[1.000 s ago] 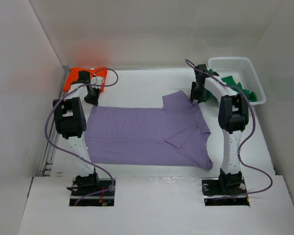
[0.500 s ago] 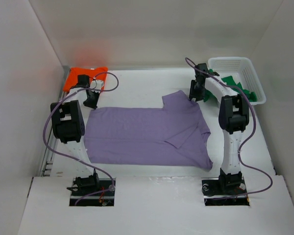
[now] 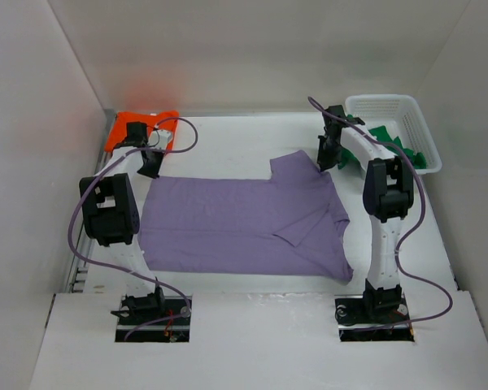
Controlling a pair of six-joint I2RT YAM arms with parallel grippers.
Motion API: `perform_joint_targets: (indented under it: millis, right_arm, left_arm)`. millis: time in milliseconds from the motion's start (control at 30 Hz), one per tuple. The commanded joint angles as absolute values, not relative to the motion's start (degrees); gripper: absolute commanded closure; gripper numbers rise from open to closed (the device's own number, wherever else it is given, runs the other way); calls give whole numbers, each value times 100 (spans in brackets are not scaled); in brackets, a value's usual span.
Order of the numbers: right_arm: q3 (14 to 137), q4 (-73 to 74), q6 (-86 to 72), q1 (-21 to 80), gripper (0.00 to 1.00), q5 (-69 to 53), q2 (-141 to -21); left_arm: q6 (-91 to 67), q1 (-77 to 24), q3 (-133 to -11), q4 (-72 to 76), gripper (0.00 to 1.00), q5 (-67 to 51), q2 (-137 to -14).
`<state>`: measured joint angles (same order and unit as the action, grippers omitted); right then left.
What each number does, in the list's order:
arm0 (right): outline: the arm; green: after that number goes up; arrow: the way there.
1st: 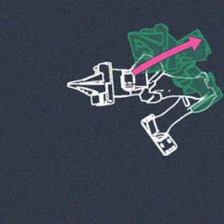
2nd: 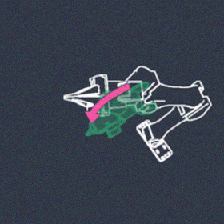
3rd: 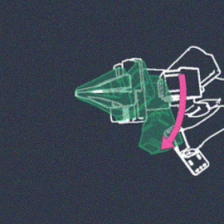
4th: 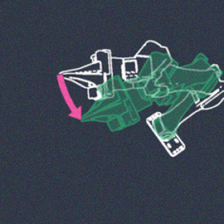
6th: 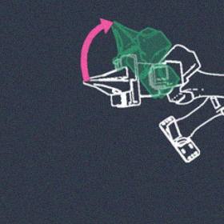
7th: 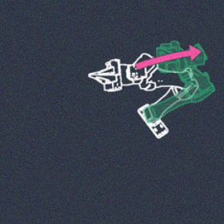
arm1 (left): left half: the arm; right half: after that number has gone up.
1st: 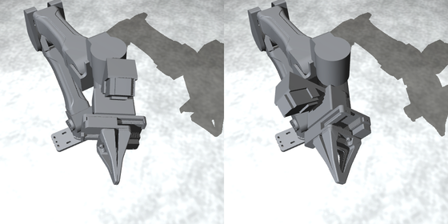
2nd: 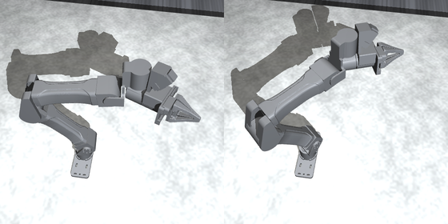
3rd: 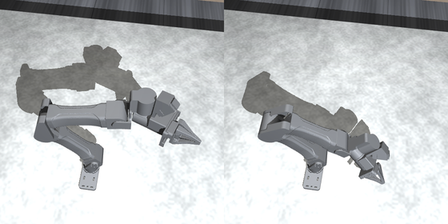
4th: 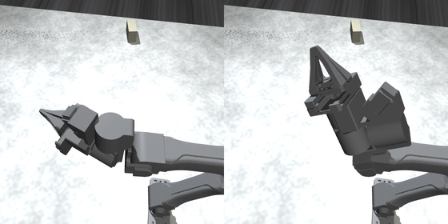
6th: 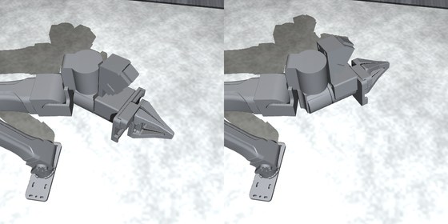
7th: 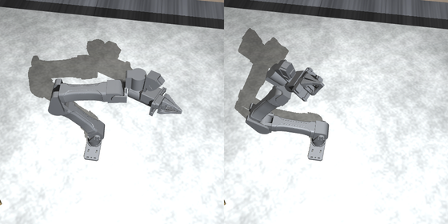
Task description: Fold and stack the t-shirts
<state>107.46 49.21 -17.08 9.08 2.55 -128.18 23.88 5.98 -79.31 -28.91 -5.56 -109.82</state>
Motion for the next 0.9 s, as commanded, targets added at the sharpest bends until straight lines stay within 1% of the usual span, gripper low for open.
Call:
perform_joint_targets:
  millis: [0, 33, 67, 100, 133, 167, 233, 333, 433, 500, 567, 633, 700, 767, 800, 867]
  right_arm:
    - [10819, 4931, -1600, 901, 100, 290, -12489]
    - [10845, 4913, -1556, 901, 94, 290, -12489]
    - [10881, 4913, -1512, 892, 79, 307, -12515]
    - [10898, 4913, -1503, 892, 67, 316, -12533]
    - [10925, 4913, -1486, 892, 62, 316, -12559]
    - [10960, 4930, -1468, 892, 61, 308, -12603]
    - [11021, 4992, -1450, 892, 61, 299, -12691]
    - [11153, 5106, -1441, 909, 64, 308, -12823]
    - [11363, 5308, -1406, 918, 72, 316, -12972]
    - [11478, 5440, -1406, 901, 86, 316, -13069]
    - [11496, 5458, -1406, 883, 99, 325, -13087]
    - [11487, 5467, -1406, 857, 100, 360, -13026]
    - [11435, 5475, -1406, 865, 100, 378, -12886]
    - [11303, 5441, -1432, 874, 100, 299, -12675]
    - [11172, 5397, -1459, 874, 100, 264, -12491]
    - [10795, 5283, -1476, 892, 100, 246, -12052]
  left_arm:
    - [2435, 593, -7884, -2681, 94, -554, -10784]
    - [2417, 593, -7919, -2646, 90, -554, -10828]
    - [2391, 593, -7997, -2593, 80, -554, -10915]
    - [2373, 593, -8068, -2584, 73, -554, -10986]
    - [2330, 593, -8173, -2610, 67, -571, -11082]
    - [2277, 593, -8296, -2663, 62, -589, -11187]
    - [2197, 593, -8472, -2759, 59, -624, -11363]
    - [2241, 593, -8569, -2970, 59, -659, -11557]
    - [2268, 593, -8604, -3234, 60, -729, -11733]
    - [2268, 593, -8604, -3313, 61, -869, -11821]
    - [2250, 593, -8648, -3366, 64, -1001, -11909]
    - [2233, 593, -8710, -3454, 71, -1142, -11970]
    - [2206, 593, -8719, -3524, 86, -1248, -12015]
    - [2206, 602, -8658, -3568, 97, -1301, -11954]
    - [2223, 620, -8570, -3560, 100, -1327, -11857]
    - [2276, 646, -8307, -3455, 100, -1353, -11481]
